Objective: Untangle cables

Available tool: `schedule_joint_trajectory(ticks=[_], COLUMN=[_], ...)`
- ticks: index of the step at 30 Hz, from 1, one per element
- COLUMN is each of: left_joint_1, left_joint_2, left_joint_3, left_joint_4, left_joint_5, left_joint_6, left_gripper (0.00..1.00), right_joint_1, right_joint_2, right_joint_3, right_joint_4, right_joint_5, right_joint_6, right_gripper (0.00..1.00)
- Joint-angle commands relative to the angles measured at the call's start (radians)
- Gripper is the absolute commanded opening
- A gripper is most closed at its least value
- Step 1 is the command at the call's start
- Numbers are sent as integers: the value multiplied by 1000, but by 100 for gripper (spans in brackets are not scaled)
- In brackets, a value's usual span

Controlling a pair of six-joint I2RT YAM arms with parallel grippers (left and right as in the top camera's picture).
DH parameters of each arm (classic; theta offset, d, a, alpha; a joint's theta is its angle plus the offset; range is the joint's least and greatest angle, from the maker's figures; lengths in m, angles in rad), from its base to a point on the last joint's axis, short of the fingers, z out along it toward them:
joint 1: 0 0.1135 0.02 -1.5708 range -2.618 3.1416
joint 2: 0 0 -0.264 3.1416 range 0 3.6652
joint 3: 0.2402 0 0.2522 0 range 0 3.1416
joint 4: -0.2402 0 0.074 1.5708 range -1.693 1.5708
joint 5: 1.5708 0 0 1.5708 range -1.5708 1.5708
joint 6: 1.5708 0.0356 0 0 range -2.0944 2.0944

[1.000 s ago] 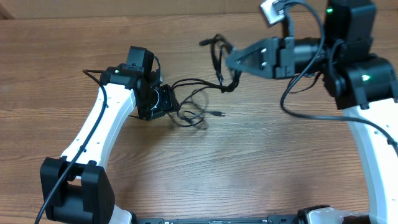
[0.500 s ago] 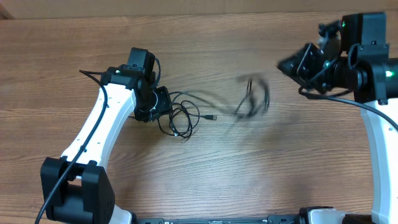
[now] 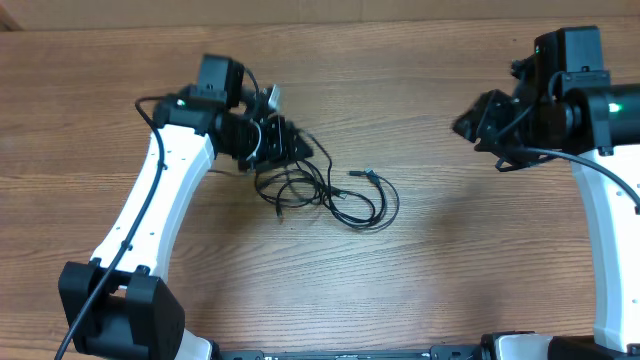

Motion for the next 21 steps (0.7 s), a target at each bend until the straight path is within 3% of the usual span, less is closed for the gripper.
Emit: schedule_joint_trajectory(ticks=[1, 5, 10, 15, 21], left_joint_1=[0, 0, 0, 0, 1], left_joint_2=[-6, -6, -10, -10, -10], left_joint_3=[131, 225, 311, 375, 390], left_joint_4=[4, -17, 21, 116, 500], left_joint_5=[320, 367, 609, 591, 589], left_joint_6=[52, 27, -10, -293, -669], left_gripper=[4, 4, 4, 4, 4], right_joint_1=[48, 103, 175, 249, 261], right_joint_2=[6, 8, 8, 8, 8], right_joint_3=[-43, -82, -95, -95, -95], right_joint_4=[18, 66, 141, 270, 295], right_joint_5=[-114, -126, -145, -307, -312], right_joint_6=[-97, -102, -103, -129, -123], right_gripper=[71, 77, 88, 89, 91])
